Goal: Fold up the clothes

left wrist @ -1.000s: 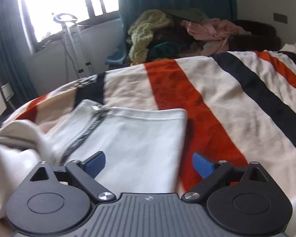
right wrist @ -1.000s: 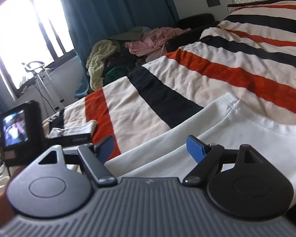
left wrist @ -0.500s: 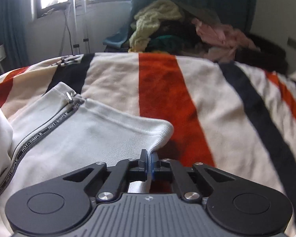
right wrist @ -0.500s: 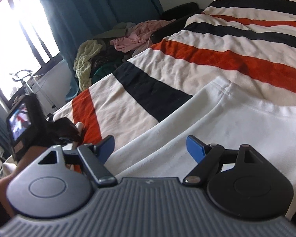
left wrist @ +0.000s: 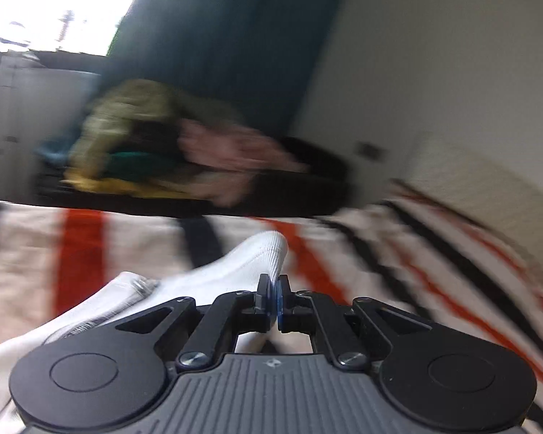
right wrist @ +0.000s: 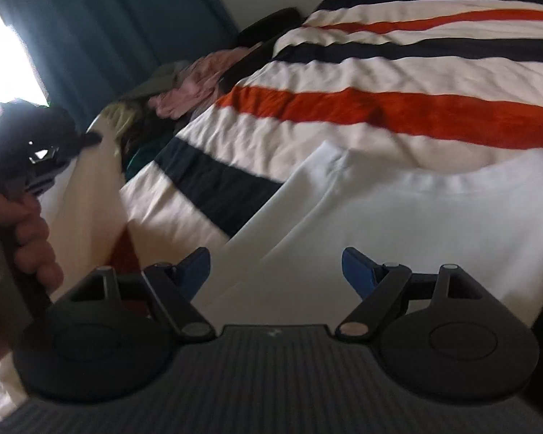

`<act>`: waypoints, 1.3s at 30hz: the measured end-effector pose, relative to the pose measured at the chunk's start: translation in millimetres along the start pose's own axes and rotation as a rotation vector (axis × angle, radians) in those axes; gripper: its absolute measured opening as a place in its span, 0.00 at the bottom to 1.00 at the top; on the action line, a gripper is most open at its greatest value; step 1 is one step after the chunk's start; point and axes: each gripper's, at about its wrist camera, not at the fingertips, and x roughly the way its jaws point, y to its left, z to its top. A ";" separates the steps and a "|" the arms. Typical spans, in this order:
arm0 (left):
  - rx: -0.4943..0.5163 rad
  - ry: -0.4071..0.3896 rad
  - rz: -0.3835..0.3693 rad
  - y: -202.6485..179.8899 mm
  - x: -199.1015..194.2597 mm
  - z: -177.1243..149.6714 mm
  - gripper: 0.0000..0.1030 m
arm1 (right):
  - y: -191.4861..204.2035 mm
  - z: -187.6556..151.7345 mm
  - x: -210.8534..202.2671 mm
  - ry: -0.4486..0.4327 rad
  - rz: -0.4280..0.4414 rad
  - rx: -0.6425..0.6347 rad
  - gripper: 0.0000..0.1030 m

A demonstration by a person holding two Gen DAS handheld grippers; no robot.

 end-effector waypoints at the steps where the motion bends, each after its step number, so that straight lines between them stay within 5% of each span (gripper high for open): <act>1: 0.025 0.012 -0.020 -8.9 0.1 -2.9 0.09 | -3.5 1.0 -0.8 -0.009 -0.007 0.019 0.80; 3: 0.055 0.051 -0.030 -18.4 -3.1 -7.9 0.14 | -8.6 0.5 0.5 -0.011 -0.011 0.045 0.80; 5: 0.038 0.089 -0.030 -16.2 -16.2 -10.2 0.36 | -9.7 -1.9 4.4 0.010 0.001 0.050 0.80; 10: 0.028 0.098 0.012 16.3 -105.3 -18.4 0.60 | -7.3 -4.9 5.8 0.028 0.037 0.040 0.80; 14: 0.062 0.075 0.165 51.5 -205.3 -37.4 0.69 | -4.2 -3.8 1.7 0.029 0.120 0.053 0.80; 18: -0.024 0.054 0.351 95.0 -308.6 -78.6 0.72 | 5.0 -1.1 -0.7 0.055 0.231 0.063 0.80; 24: -0.306 0.040 0.500 148.3 -407.8 -132.6 0.72 | 10.9 11.0 30.2 0.195 0.346 0.192 0.74; 29: -0.384 -0.002 0.503 159.1 -428.3 -138.5 0.75 | 1.2 14.6 80.4 0.294 0.367 0.373 0.63; 34: -0.443 0.003 0.430 156.5 -412.7 -142.9 0.77 | 3.8 23.0 120.7 0.289 0.375 0.467 0.63; 39: -0.527 0.015 0.391 166.8 -388.4 -148.9 0.76 | 25.0 35.4 158.9 0.260 0.283 0.377 0.58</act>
